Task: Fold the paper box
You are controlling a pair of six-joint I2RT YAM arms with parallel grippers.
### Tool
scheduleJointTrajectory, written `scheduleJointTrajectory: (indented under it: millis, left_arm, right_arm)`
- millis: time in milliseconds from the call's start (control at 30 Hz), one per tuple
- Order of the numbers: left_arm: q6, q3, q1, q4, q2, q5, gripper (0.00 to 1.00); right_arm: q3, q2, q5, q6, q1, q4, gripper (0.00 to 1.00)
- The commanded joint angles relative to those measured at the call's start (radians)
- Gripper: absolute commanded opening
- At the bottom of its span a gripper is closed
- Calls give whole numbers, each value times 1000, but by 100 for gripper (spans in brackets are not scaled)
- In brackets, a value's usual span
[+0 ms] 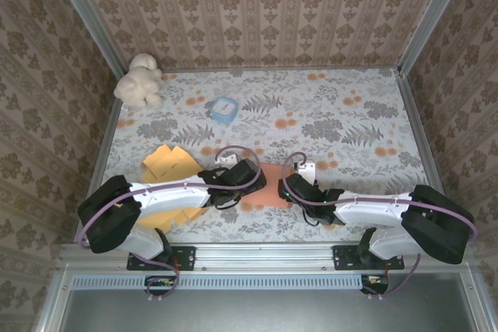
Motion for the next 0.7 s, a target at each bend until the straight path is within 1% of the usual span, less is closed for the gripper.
scheduleJointTrajectory:
  millis: [0, 100, 233, 533, 667]
  left_arm:
    - [-32, 25, 4, 24, 27, 43, 100]
    - [-48, 31, 2, 39, 40, 61, 100]
    - [-87, 26, -9, 39, 39, 77, 98]
    - [-96, 37, -33, 27, 21, 63, 93]
    - [-117, 32, -37, 39, 22, 84, 92]
  right_arm:
    - [-13, 39, -13, 5, 9, -61, 66]
    - [-14, 47, -12, 5, 9, -56, 66]
    - [-12, 55, -14, 5, 9, -51, 66]
    - [-15, 64, -16, 8, 12, -39, 66]
    - [-14, 67, -16, 11, 14, -36, 66]
